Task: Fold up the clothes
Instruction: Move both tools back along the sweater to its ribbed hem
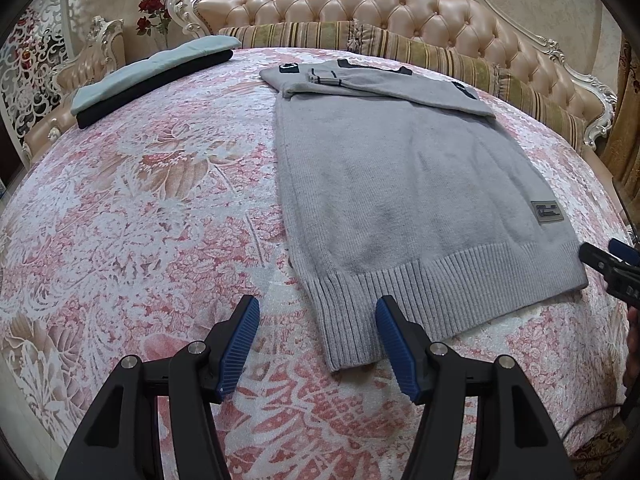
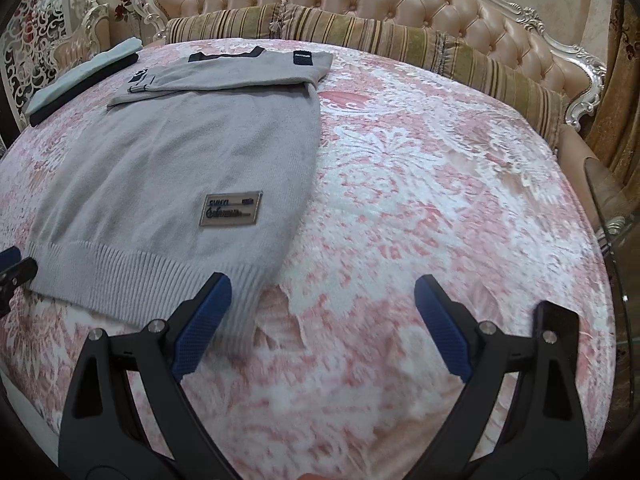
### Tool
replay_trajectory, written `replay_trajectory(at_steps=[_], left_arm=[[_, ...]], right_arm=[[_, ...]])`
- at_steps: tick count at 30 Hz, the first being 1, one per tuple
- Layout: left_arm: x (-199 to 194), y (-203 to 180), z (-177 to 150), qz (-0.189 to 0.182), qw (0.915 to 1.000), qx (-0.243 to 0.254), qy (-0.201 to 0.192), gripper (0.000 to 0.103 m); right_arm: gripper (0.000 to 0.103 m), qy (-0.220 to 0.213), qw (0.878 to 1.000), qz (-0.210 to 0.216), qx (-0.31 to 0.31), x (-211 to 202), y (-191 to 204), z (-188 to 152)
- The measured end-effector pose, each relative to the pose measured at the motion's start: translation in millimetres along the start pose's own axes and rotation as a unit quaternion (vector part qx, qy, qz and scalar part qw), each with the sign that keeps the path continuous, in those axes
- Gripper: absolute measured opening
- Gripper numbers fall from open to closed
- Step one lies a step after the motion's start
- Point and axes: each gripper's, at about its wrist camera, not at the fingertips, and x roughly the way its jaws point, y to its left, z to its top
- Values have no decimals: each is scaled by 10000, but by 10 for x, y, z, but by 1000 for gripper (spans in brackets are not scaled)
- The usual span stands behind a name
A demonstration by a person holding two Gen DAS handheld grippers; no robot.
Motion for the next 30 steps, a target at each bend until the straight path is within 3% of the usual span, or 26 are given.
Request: replay_trajectory(at_steps=[12,19,30], left_arm=[[-11,-8,11,-118,9999,124,-27,61],[-92,-41,34,-193,9996,174,-106,61],[-124,52,103,-110,9998,-30,-151,61]], right_arm=[[94,-227,9992,-289,170,-552,-148,-306],[94,-224,9993,-262,124,-489,-118,-260],[94,-6,9999,43,114,-59,-51,-98]])
